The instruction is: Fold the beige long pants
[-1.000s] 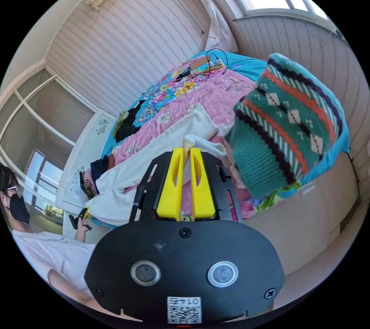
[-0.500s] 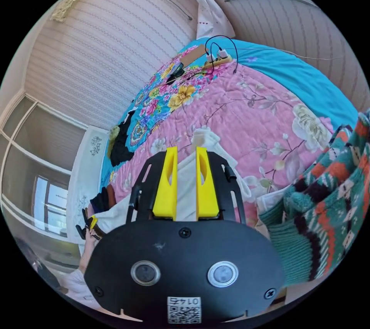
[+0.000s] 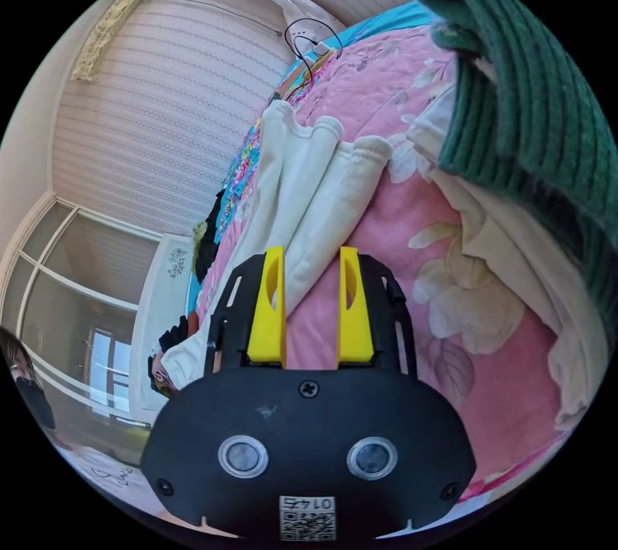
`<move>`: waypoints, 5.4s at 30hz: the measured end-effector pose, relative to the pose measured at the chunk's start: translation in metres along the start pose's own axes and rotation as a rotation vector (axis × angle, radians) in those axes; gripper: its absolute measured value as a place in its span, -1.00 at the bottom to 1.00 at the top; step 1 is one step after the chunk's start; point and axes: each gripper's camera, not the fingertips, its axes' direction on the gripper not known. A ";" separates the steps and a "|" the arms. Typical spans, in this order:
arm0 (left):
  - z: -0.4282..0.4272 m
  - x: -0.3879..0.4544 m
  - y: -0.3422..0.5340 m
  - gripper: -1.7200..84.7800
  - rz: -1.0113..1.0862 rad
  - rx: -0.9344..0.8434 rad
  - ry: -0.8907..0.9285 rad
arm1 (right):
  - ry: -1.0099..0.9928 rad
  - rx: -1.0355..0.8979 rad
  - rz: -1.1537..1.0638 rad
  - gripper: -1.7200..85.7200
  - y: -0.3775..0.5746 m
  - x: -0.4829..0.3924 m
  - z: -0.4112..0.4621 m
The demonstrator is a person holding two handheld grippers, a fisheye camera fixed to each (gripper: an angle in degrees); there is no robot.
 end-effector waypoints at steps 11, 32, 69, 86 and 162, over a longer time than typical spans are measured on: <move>0.040 -0.027 -0.004 -0.70 -0.231 0.128 0.196 | -0.089 0.020 0.181 -0.77 -0.022 0.020 0.045; 0.021 -0.025 -0.007 -0.80 -0.223 0.050 0.282 | -0.145 -0.046 0.116 -0.92 -0.022 0.036 -0.017; 0.126 0.335 0.298 -0.71 1.185 -0.199 -0.043 | 0.301 -0.175 0.064 -0.74 0.137 0.088 -0.136; 0.322 0.421 0.381 -0.96 1.193 -0.602 -0.143 | 0.145 -0.096 0.067 -0.88 0.204 0.107 -0.253; 0.422 0.418 0.380 -0.83 1.184 -0.717 -0.259 | 0.320 -0.185 -0.354 -0.80 0.081 0.021 -0.175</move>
